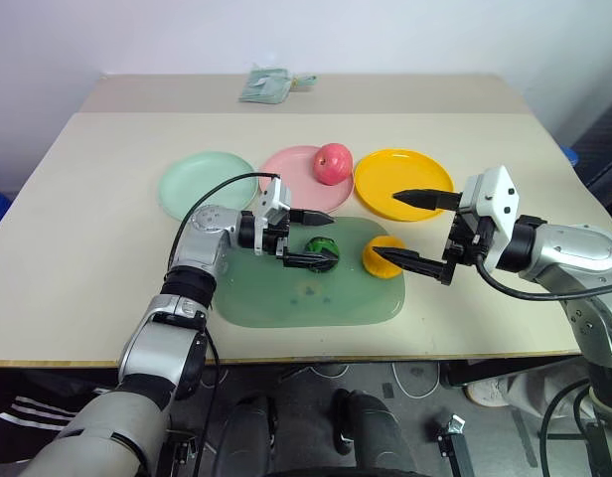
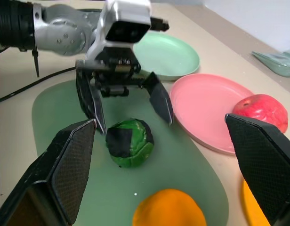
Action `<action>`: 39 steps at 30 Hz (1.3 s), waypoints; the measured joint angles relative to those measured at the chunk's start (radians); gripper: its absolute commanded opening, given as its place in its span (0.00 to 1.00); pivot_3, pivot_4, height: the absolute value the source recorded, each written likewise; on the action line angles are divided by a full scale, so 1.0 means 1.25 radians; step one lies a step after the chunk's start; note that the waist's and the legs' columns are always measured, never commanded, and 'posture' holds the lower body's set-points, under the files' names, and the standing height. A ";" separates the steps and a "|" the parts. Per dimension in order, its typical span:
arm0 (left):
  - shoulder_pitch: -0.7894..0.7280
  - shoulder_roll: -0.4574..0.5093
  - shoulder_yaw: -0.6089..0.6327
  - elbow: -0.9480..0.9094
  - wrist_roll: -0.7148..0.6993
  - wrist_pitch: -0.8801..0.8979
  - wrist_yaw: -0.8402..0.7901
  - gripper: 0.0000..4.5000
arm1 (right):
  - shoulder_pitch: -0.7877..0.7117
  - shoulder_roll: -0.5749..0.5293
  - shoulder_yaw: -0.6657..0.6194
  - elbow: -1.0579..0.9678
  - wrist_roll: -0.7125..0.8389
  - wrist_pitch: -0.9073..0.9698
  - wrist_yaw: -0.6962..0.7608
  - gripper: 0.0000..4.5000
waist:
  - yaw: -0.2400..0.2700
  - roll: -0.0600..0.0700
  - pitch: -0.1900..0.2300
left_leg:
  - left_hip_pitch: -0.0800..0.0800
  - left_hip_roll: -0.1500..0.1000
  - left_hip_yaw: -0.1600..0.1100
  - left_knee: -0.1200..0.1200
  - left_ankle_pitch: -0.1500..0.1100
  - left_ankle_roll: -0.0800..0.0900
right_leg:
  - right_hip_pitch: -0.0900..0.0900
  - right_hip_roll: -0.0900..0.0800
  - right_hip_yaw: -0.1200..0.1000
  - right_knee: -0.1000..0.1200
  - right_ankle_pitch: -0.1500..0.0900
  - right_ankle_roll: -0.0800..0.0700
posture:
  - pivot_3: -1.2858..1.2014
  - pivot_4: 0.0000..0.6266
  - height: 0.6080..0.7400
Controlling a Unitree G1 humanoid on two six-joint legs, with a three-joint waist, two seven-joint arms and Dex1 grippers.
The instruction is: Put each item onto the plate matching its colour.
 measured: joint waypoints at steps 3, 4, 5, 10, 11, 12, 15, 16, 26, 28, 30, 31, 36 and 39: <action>0.002 0.000 -0.018 0.000 0.018 -0.036 0.019 1.00 | 0.000 0.000 0.000 0.000 0.000 -0.004 -0.006 1.00 | 0.001 0.000 0.000 | 0.000 0.000 0.000 0.000 0.000 0.000 | 0.000 0.000 0.000 0.000 0.000 0.000 | 0.52 0.24 1.00; 0.004 -0.001 -0.022 0.002 0.025 -0.049 0.026 1.00 | 0.000 0.000 0.000 0.000 0.000 -0.005 -0.007 1.00 | 0.001 0.000 0.000 | 0.000 0.000 0.000 0.000 0.000 0.000 | 0.000 0.000 0.000 0.000 0.000 0.000 | 0.52 0.24 1.00; 0.004 -0.001 -0.027 0.007 0.030 -0.061 0.034 1.00 | 0.000 0.001 0.000 -0.001 0.000 -0.005 -0.010 1.00 | 0.002 0.000 0.000 | 0.000 0.000 0.000 0.000 0.000 0.000 | 0.000 0.000 0.000 0.000 0.000 0.000 | 0.52 0.24 1.00; 0.004 -0.003 -0.032 0.036 0.040 -0.107 0.046 1.00 | 0.000 0.002 0.000 -0.001 0.000 -0.006 -0.018 1.00 | 0.000 0.000 0.000 | 0.000 0.000 0.000 0.000 0.000 0.000 | 0.000 0.000 0.000 0.000 0.000 0.000 | 0.52 0.24 1.00; 0.004 -0.003 -0.036 0.041 0.044 -0.117 0.046 0.95 | 0.000 0.002 0.000 -0.001 0.000 -0.006 -0.019 1.00 | 0.000 0.000 0.000 | 0.000 0.000 0.000 0.000 0.000 0.000 | 0.000 0.000 0.000 0.000 0.000 0.000 | 0.52 0.24 1.00; 0.004 -0.003 -0.038 0.045 0.046 -0.126 0.046 0.88 | 0.000 0.002 0.000 -0.001 0.000 -0.006 -0.020 1.00 | 0.000 0.000 0.000 | 0.000 0.000 0.000 0.000 0.000 0.000 | 0.000 0.000 0.000 0.000 0.000 0.000 | 0.52 0.24 1.00; 0.005 -0.003 -0.047 0.059 0.053 -0.146 0.048 0.73 | 0.000 0.002 0.000 -0.001 0.000 -0.006 -0.024 1.00 | 0.001 0.000 0.000 | 0.000 0.000 0.000 0.000 0.000 0.000 | 0.000 0.000 0.000 0.000 0.000 0.000 | 0.52 0.24 1.00; 0.006 -0.003 -0.047 0.062 0.054 -0.154 0.048 0.73 | 0.000 0.002 0.000 -0.001 0.000 -0.006 -0.025 1.00 | 0.001 0.000 0.000 | 0.000 0.000 0.000 0.000 0.000 0.000 | 0.000 0.000 0.000 0.000 0.000 0.000 | 0.52 0.24 1.00; 0.006 -0.004 -0.052 0.075 0.063 -0.177 0.059 0.43 | -0.006 0.002 0.001 -0.001 -0.001 -0.009 -0.027 1.00 | 0.001 0.000 0.000 | 0.000 0.000 0.000 0.000 0.000 0.000 | 0.000 0.000 0.000 0.000 0.000 0.000 | 0.52 0.24 1.00; 0.006 -0.004 -0.052 0.079 0.062 -0.173 0.049 0.23 | -0.006 0.002 0.001 -0.001 -0.001 -0.009 -0.028 1.00 | 0.001 0.000 0.000 | 0.000 0.000 0.000 0.000 0.000 0.000 | 0.000 0.000 0.000 0.000 0.000 0.000 | 0.52 0.24 1.00; 0.006 -0.004 -0.052 0.079 0.063 -0.177 0.047 0.15 | -0.006 0.002 0.001 -0.001 -0.001 -0.009 -0.028 1.00 | 0.001 0.000 0.000 | 0.000 0.000 0.000 0.000 0.000 0.000 | 0.000 0.000 0.000 0.000 0.000 0.000 | 0.52 0.24 1.00; 0.006 -0.004 -0.052 0.079 0.063 -0.182 0.048 0.15 | -0.006 0.002 0.001 -0.001 -0.001 -0.009 -0.028 1.00 | 0.001 0.000 0.000 | 0.000 0.000 0.000 0.000 0.000 0.000 | 0.000 0.000 0.000 0.000 0.000 0.000 | 0.52 0.24 1.00; 0.006 -0.005 -0.040 0.080 0.056 -0.178 0.077 0.15 | -0.006 0.002 0.001 -0.001 -0.006 -0.012 -0.034 1.00 | 0.000 0.000 0.000 | 0.000 0.000 0.000 0.000 0.000 0.000 | 0.000 0.000 0.000 0.000 0.000 0.000 | 0.52 0.24 1.00; -0.003 -0.006 0.013 0.080 0.013 -0.128 0.116 0.15 | -0.006 0.004 0.001 -0.001 -0.009 -0.015 -0.042 1.00 | 0.000 0.000 0.000 | 0.000 0.000 0.000 0.000 0.000 0.000 | 0.000 0.000 0.000 0.000 0.000 0.000 | 0.52 0.24 1.00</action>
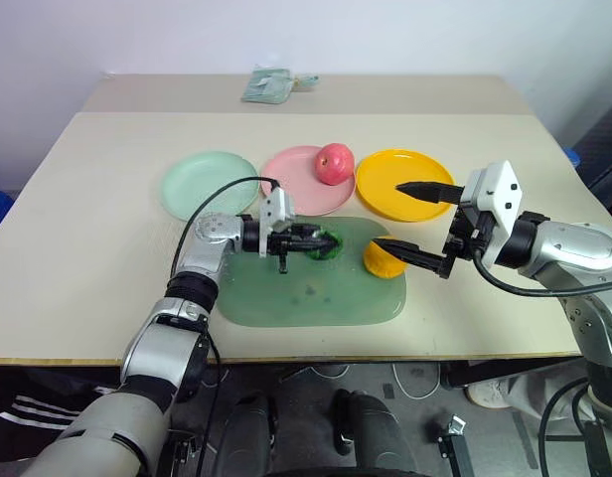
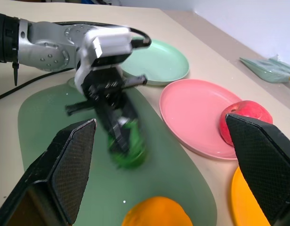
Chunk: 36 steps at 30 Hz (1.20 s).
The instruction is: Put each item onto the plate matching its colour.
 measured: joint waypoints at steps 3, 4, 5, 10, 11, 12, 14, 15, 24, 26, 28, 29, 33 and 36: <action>-0.031 0.015 0.069 -0.008 -0.063 0.074 0.038 0.15 | 0.000 0.002 0.000 0.000 -0.001 -0.009 -0.007 1.00 | 0.000 0.000 0.000 | 0.000 0.000 0.000 0.000 0.000 0.000 | 0.000 0.000 0.000 0.000 0.001 0.002 | 0.52 0.24 1.00; -0.038 0.028 0.090 -0.020 -0.080 0.098 0.048 0.15 | -0.001 0.003 0.000 0.001 -0.001 -0.011 -0.010 1.00 | -0.001 0.000 0.000 | 0.000 0.000 0.000 0.000 0.000 0.000 | 0.000 0.000 0.000 0.000 0.001 0.003 | 0.52 0.24 1.00; -0.044 0.041 0.104 -0.027 -0.092 0.110 0.055 0.15 | -0.001 0.004 0.000 0.001 -0.002 -0.012 -0.011 1.00 | -0.001 0.000 0.000 | 0.000 0.000 0.000 0.000 0.000 0.000 | 0.000 0.000 0.000 0.000 0.001 0.003 | 0.52 0.24 1.00; -0.031 0.100 0.138 -0.039 -0.087 0.102 0.146 0.15 | -0.010 0.012 0.003 0.008 -0.007 -0.023 -0.017 1.00 | -0.001 0.000 0.000 | 0.000 0.000 0.000 0.000 0.000 0.000 | 0.000 0.000 0.000 0.000 0.001 0.003 | 0.52 0.24 1.00; -0.022 0.111 0.150 -0.036 -0.080 0.087 0.183 0.15 | -0.011 0.013 0.003 0.009 -0.009 -0.026 -0.018 1.00 | -0.001 0.000 0.000 | 0.000 0.000 0.000 0.000 0.000 0.000 | 0.000 0.000 0.000 0.000 0.001 0.003 | 0.52 0.24 1.00; -0.017 0.120 0.161 -0.028 -0.073 0.074 0.224 0.15 | -0.011 0.014 0.003 0.010 -0.011 -0.026 -0.017 1.00 | -0.001 0.000 0.000 | 0.000 0.000 0.000 0.000 0.000 0.000 | 0.000 0.000 0.000 0.000 0.001 0.003 | 0.52 0.24 1.00; -0.013 0.135 0.188 -0.007 -0.066 0.050 0.316 0.15 | -0.011 0.016 0.003 0.014 -0.015 -0.027 -0.017 1.00 | 0.000 0.000 0.000 | 0.000 0.000 0.000 0.000 0.000 0.000 | 0.000 0.000 0.000 0.000 0.001 0.003 | 0.52 0.24 1.00; -0.013 0.142 0.201 0.004 -0.058 0.032 0.372 0.15 | -0.011 0.017 0.003 0.016 -0.015 -0.028 -0.017 1.00 | 0.001 0.000 0.000 | 0.000 0.000 0.000 0.000 0.000 0.000 | 0.000 0.000 0.000 0.000 0.001 0.003 | 0.52 0.24 1.00; -0.004 0.167 0.252 0.084 -0.030 -0.026 0.632 0.71 | -0.026 0.026 0.012 0.026 -0.022 -0.039 -0.003 1.00 | 0.001 0.000 0.000 | 0.000 0.000 0.001 0.000 0.000 0.000 | 0.000 0.000 0.000 0.000 0.002 0.003 | 0.52 0.24 1.00; -0.003 0.164 0.256 0.084 -0.032 -0.045 0.649 0.82 | -0.032 0.026 0.012 0.032 -0.022 -0.043 0.002 1.00 | 0.000 0.000 0.000 | 0.000 0.000 0.001 0.000 0.000 0.000 | 0.000 0.000 0.000 0.000 0.002 0.003 | 0.52 0.24 1.00; -0.003 0.164 0.268 0.084 -0.040 -0.059 0.656 0.82 | -0.032 0.026 0.012 0.038 -0.022 -0.043 0.004 1.00 | 0.000 0.000 0.000 | 0.000 0.000 0.001 0.000 0.000 0.000 | 0.000 0.000 0.000 0.000 0.002 0.003 | 0.52 0.24 1.00; -0.003 0.165 0.275 0.084 -0.041 -0.063 0.655 0.82 | -0.032 0.026 0.012 0.038 -0.022 -0.043 0.006 1.00 | 0.000 0.000 0.000 | 0.000 0.000 0.001 0.000 0.000 0.000 | 0.000 0.000 0.000 0.000 0.002 0.003 | 0.52 0.24 1.00; -0.003 0.169 0.286 0.083 -0.057 -0.069 0.637 0.82 | -0.032 0.026 0.012 0.038 -0.022 -0.043 0.008 1.00 | 0.001 0.000 0.000 | 0.000 0.000 0.001 0.000 0.000 0.000 | 0.000 0.000 0.000 0.000 0.002 0.003 | 0.52 0.24 1.00; 0.002 0.161 0.309 0.041 -0.129 -0.032 0.529 0.82 | -0.031 0.026 0.012 0.038 -0.022 -0.043 0.008 1.00 | 0.001 0.000 0.000 | 0.000 0.000 0.001 0.000 0.000 0.000 | 0.000 0.000 0.000 0.000 0.002 0.003 | 0.52 0.24 1.00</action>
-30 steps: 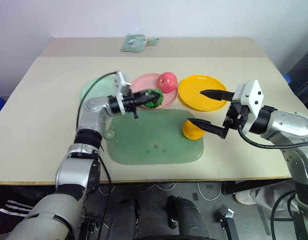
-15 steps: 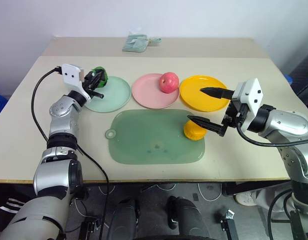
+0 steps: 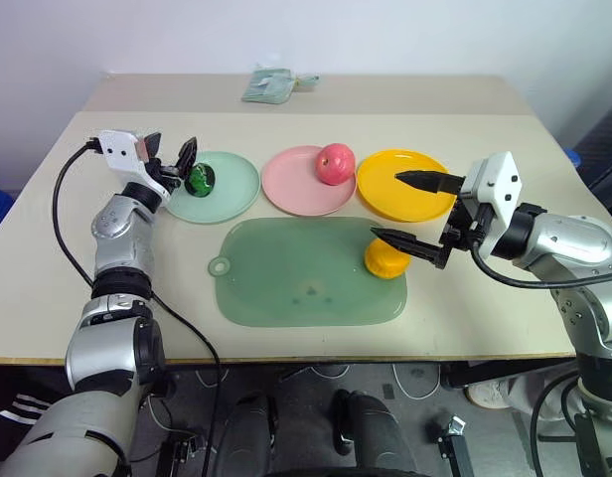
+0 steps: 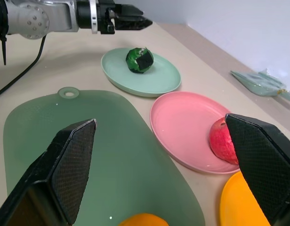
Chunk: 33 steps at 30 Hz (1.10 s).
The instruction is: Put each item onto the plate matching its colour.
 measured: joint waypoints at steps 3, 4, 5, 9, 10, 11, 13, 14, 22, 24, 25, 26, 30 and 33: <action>0.038 -0.004 -0.012 -0.118 -0.081 0.099 -0.180 0.82 | 0.002 0.001 0.000 -0.001 0.002 0.006 -0.002 1.00 | -0.002 0.000 0.000 | 0.000 0.000 0.000 0.000 0.000 0.000 | 0.000 0.000 0.000 0.000 0.000 0.000 | 0.52 0.24 1.00; 0.055 -0.001 -0.023 -0.152 -0.099 0.128 -0.232 0.82 | 0.003 0.001 0.000 -0.001 0.003 0.014 -0.006 1.00 | -0.002 0.000 0.000 | 0.000 0.000 0.000 0.000 0.000 0.000 | 0.000 0.000 0.000 0.000 0.000 0.000 | 0.52 0.24 1.00; 0.084 0.009 -0.043 -0.209 -0.124 0.181 -0.301 0.82 | 0.003 0.006 0.000 -0.001 0.007 0.025 -0.012 1.00 | -0.004 0.000 0.000 | 0.000 0.000 0.000 0.000 0.000 0.000 | 0.000 0.000 0.000 0.000 0.000 0.000 | 0.52 0.24 1.00; 0.159 0.060 -0.101 -0.337 -0.175 0.335 -0.474 0.82 | 0.001 0.018 0.013 0.001 0.007 0.065 -0.045 1.00 | -0.008 0.000 0.000 | 0.001 0.001 0.000 0.000 0.000 0.000 | 0.000 0.001 0.000 0.002 0.000 0.000 | 0.52 0.24 1.00; 0.167 0.071 -0.106 -0.359 -0.183 0.359 -0.501 0.82 | 0.001 0.027 0.018 0.001 0.007 0.072 -0.052 1.00 | -0.008 0.000 0.000 | 0.001 0.001 0.000 0.000 0.000 0.000 | 0.000 0.001 0.000 0.002 0.000 0.000 | 0.52 0.24 1.00; 0.168 0.080 -0.110 -0.375 -0.190 0.377 -0.520 0.82 | 0.001 0.032 0.024 0.001 0.006 0.075 -0.057 1.00 | -0.008 0.000 0.000 | 0.001 0.001 0.000 0.000 0.000 0.000 | 0.000 0.001 0.000 0.002 0.000 0.000 | 0.52 0.24 1.00; 0.168 0.096 -0.116 -0.399 -0.193 0.399 -0.549 0.82 | 0.000 0.039 0.030 0.001 0.005 0.084 -0.068 1.00 | -0.004 0.000 0.000 | 0.001 0.000 0.000 0.000 0.000 0.000 | 0.000 0.000 0.000 0.002 0.000 -0.001 | 0.52 0.24 1.00; 0.168 0.100 -0.117 -0.406 -0.193 0.407 -0.561 0.82 | 0.000 0.039 0.033 0.001 0.003 0.089 -0.074 1.00 | -0.002 0.000 0.000 | 0.001 0.000 0.000 0.000 0.000 0.000 | 0.000 0.000 0.000 0.002 -0.001 -0.001 | 0.52 0.24 1.00; 0.180 0.134 -0.142 -0.409 -0.175 0.406 -0.637 0.82 | 0.027 0.061 0.095 0.014 -0.047 0.099 -0.117 1.00 | -0.003 0.000 0.000 | 0.001 0.000 0.000 0.000 0.000 0.000 | 0.000 0.000 0.000 0.002 -0.002 -0.003 | 0.52 0.24 1.00; 0.182 0.144 -0.158 -0.408 -0.161 0.404 -0.650 0.82 | 0.028 0.063 0.115 0.031 -0.072 0.105 -0.128 1.00 | -0.003 0.000 0.000 | 0.001 0.000 0.000 0.000 0.000 0.000 | 0.000 0.000 0.000 0.002 -0.002 -0.003 | 0.52 0.24 1.00; 0.184 0.146 -0.162 -0.407 -0.154 0.398 -0.655 0.82 | 0.029 0.063 0.126 0.039 -0.087 0.108 -0.133 1.00 | -0.002 0.000 0.000 | 0.001 0.000 0.000 0.000 0.000 0.000 | 0.000 0.000 0.000 0.002 -0.002 -0.003 | 0.52 0.24 1.00; 0.187 0.147 -0.163 -0.403 -0.150 0.390 -0.659 0.82 | 0.029 0.062 0.141 0.050 -0.107 0.108 -0.138 1.00 | -0.002 0.000 0.000 | 0.001 0.000 0.000 0.000 0.000 0.000 | 0.000 0.000 0.000 0.002 -0.002 -0.003 | 0.52 0.24 1.00; 0.189 0.147 -0.163 -0.402 -0.141 0.384 -0.666 0.82 | 0.030 0.061 0.179 0.098 -0.168 0.102 -0.149 1.00 | -0.002 0.000 0.000 | 0.000 0.000 0.000 0.000 0.000 0.000 | 0.000 0.000 0.000 0.001 -0.002 -0.003 | 0.52 0.24 1.00; 0.196 0.147 -0.164 -0.402 -0.135 0.376 -0.669 0.82 | 0.030 0.061 0.182 0.120 -0.192 0.101 -0.147 1.00 | -0.003 0.000 0.000 | 0.001 0.000 0.000 0.000 0.000 0.000 | -0.001 0.000 0.000 0.001 -0.002 -0.003 | 0.52 0.24 1.00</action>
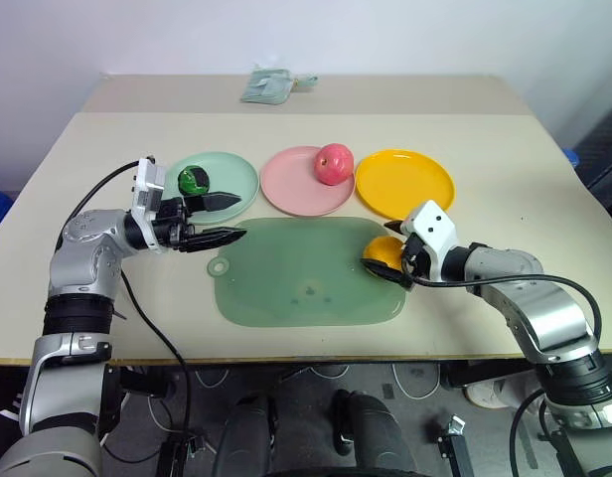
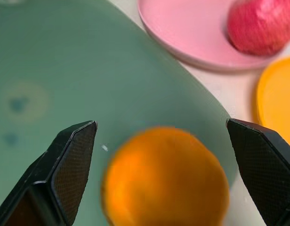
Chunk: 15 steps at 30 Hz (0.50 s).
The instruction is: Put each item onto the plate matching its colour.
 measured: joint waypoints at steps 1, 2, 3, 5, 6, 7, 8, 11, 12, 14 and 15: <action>0.001 -0.001 0.000 0.000 0.000 0.000 0.000 0.82 | 0.001 0.000 0.003 0.009 -0.008 -0.003 0.003 1.00 | 0.000 0.000 0.000 | 0.000 0.000 0.000 0.000 0.000 0.000 | 0.000 0.000 0.000 0.000 0.000 0.000 | 0.52 0.24 1.00; 0.002 -0.001 0.000 0.000 0.000 0.000 0.000 0.82 | 0.003 0.000 0.007 0.018 -0.014 -0.005 0.007 1.00 | 0.000 0.000 0.000 | 0.000 0.000 0.000 0.000 0.000 0.000 | 0.000 0.000 0.000 0.000 0.000 0.000 | 0.52 0.24 1.00; 0.003 -0.001 0.000 0.000 0.000 0.000 0.000 0.83 | 0.008 0.000 0.009 0.027 -0.016 -0.005 0.013 0.94 | 0.000 0.000 0.000 | 0.000 0.000 0.000 0.000 0.000 0.000 | 0.000 0.000 0.000 0.000 0.000 0.000 | 0.52 0.24 1.00; 0.004 -0.001 0.000 0.000 0.001 -0.002 0.001 0.83 | 0.008 0.007 0.010 0.038 -0.014 0.000 0.020 0.80 | 0.000 0.000 0.000 | 0.000 0.000 0.000 0.000 0.000 0.000 | 0.000 0.000 0.000 0.000 0.000 0.000 | 0.52 0.24 1.00; 0.004 -0.001 0.000 0.000 0.001 -0.003 0.002 0.83 | 0.006 0.011 0.007 0.038 -0.010 0.009 0.021 0.73 | 0.000 0.000 0.000 | 0.000 0.000 0.000 0.000 0.000 0.000 | 0.000 0.000 0.000 0.000 0.000 0.000 | 0.52 0.24 1.00; 0.005 -0.002 0.000 0.000 0.001 -0.004 0.003 0.83 | 0.004 0.015 0.003 0.039 -0.004 0.017 0.022 0.72 | 0.000 0.000 0.000 | 0.000 0.000 0.000 0.000 0.000 0.000 | 0.000 0.000 0.000 0.000 0.000 0.000 | 0.52 0.24 1.00; 0.005 -0.002 0.000 0.000 0.002 -0.005 0.005 0.83 | 0.002 0.019 0.000 0.041 -0.002 0.022 0.022 0.72 | 0.000 0.000 0.000 | 0.000 0.000 0.000 0.000 0.000 0.000 | 0.000 0.000 0.000 0.000 0.000 0.000 | 0.52 0.24 1.00; 0.005 -0.011 0.001 0.000 0.006 -0.023 0.024 0.83 | -0.026 0.051 -0.018 0.058 0.006 0.023 0.006 0.72 | 0.000 0.000 0.000 | 0.000 0.000 0.000 0.000 0.000 0.000 | 0.000 0.000 0.000 0.000 0.000 0.000 | 0.52 0.24 1.00; 0.004 -0.018 0.001 0.001 0.008 -0.025 0.037 0.83 | -0.049 0.070 -0.037 0.071 0.012 0.023 -0.006 0.72 | -0.001 0.000 0.000 | 0.000 0.000 0.000 0.000 0.000 0.000 | 0.000 0.000 0.000 0.000 0.000 0.000 | 0.52 0.24 1.00; 0.001 -0.029 0.002 0.006 0.010 -0.034 0.057 0.83 | -0.092 0.081 -0.062 0.096 0.012 0.012 -0.029 0.72 | -0.001 0.000 0.000 | 0.000 0.000 0.000 0.000 0.000 0.000 | 0.000 0.000 0.000 0.000 0.000 0.000 | 0.52 0.24 1.00; -0.004 -0.035 0.004 0.016 0.012 -0.039 0.070 0.83 | -0.128 0.099 -0.082 0.134 0.007 -0.007 -0.056 0.72 | -0.001 0.000 0.000 | 0.000 0.000 0.000 0.000 0.000 0.000 | 0.000 0.000 0.000 0.000 0.000 0.000 | 0.52 0.24 1.00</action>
